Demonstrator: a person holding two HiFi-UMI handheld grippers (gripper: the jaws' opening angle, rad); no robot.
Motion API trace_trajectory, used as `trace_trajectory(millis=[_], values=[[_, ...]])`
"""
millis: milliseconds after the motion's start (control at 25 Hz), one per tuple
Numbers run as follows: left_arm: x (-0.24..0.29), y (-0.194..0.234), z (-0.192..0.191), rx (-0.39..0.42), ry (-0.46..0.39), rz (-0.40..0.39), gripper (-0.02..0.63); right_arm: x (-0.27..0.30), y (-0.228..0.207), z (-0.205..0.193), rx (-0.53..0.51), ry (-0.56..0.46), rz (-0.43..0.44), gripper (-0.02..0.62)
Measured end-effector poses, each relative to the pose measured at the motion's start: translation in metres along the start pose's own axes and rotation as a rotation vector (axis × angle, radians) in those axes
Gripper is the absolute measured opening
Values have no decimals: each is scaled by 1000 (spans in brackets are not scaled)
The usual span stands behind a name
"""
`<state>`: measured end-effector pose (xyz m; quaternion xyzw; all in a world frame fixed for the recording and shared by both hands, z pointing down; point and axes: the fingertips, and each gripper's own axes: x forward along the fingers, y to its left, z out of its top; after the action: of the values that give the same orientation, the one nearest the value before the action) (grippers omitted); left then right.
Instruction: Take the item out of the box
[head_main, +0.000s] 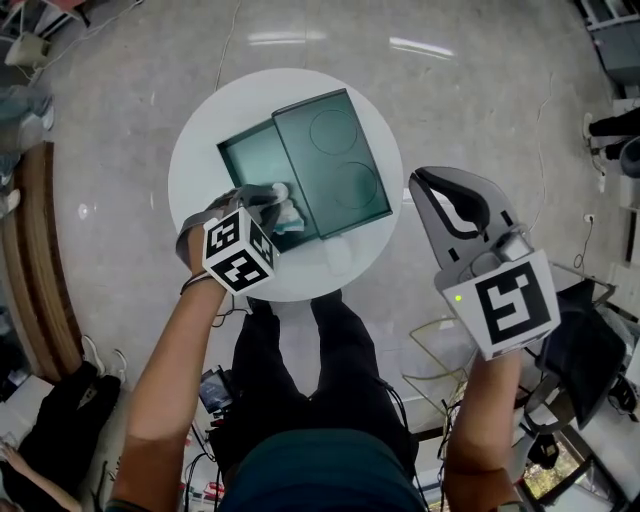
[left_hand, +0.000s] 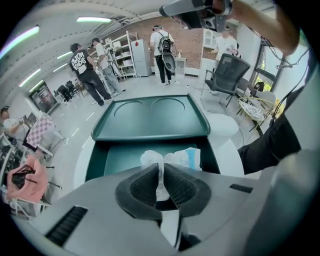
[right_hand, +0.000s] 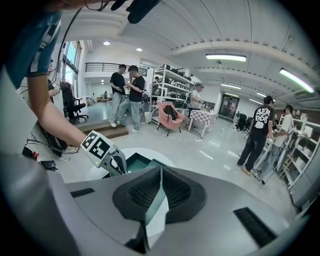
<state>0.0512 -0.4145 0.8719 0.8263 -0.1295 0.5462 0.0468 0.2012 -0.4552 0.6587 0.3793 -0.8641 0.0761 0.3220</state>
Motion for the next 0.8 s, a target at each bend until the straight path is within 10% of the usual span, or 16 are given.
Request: trace_trajectory(millis=[800], values=[[-252, 33, 76, -55, -315, 258, 44, -104, 35, 111, -61, -135, -56, 40]])
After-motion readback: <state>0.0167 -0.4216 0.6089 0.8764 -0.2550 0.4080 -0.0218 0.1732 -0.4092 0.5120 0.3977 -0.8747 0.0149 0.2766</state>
